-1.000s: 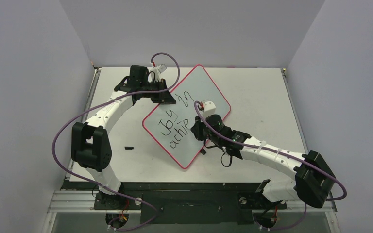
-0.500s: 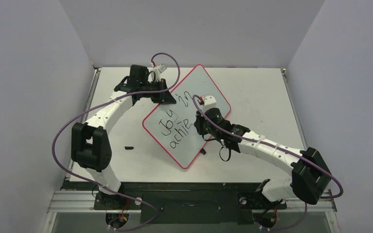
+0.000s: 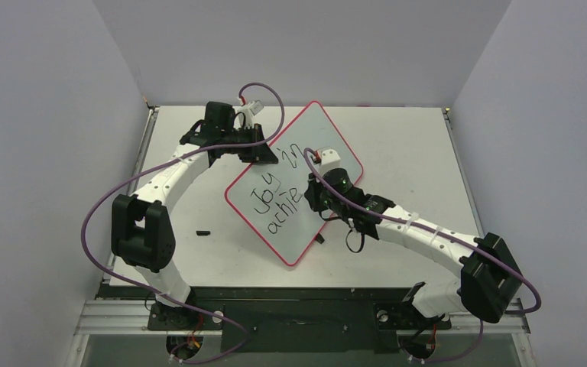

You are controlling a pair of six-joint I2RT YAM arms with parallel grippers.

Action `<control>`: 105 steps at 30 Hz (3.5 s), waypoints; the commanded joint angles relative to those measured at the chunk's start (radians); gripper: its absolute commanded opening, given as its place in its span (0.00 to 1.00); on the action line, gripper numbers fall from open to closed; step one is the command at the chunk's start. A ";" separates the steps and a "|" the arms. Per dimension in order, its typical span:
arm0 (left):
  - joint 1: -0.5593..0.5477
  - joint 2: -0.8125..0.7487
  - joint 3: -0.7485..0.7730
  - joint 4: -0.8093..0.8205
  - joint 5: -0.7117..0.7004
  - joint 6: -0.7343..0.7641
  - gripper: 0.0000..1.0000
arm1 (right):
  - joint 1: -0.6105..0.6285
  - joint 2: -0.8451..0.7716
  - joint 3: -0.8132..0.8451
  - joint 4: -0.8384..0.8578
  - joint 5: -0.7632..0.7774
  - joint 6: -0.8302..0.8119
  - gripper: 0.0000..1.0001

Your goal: Write a sentence on the whiteboard

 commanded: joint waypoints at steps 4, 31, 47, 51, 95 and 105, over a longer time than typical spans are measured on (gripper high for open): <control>-0.009 -0.030 -0.014 0.037 -0.152 0.152 0.00 | -0.013 -0.016 0.062 0.060 -0.023 0.012 0.00; -0.011 -0.028 -0.014 0.037 -0.152 0.154 0.00 | -0.035 0.043 0.049 0.096 -0.035 0.031 0.00; -0.012 -0.026 -0.013 0.035 -0.152 0.154 0.00 | -0.059 -0.029 -0.099 0.096 -0.022 0.044 0.00; -0.014 -0.026 -0.014 0.035 -0.155 0.156 0.00 | -0.060 -0.014 -0.073 0.097 -0.024 0.040 0.00; -0.031 -0.007 -0.011 0.034 -0.145 0.154 0.00 | -0.151 -0.131 -0.017 0.043 -0.003 0.019 0.00; -0.050 0.004 -0.010 0.029 -0.150 0.160 0.00 | -0.164 -0.169 -0.096 0.095 -0.077 0.025 0.00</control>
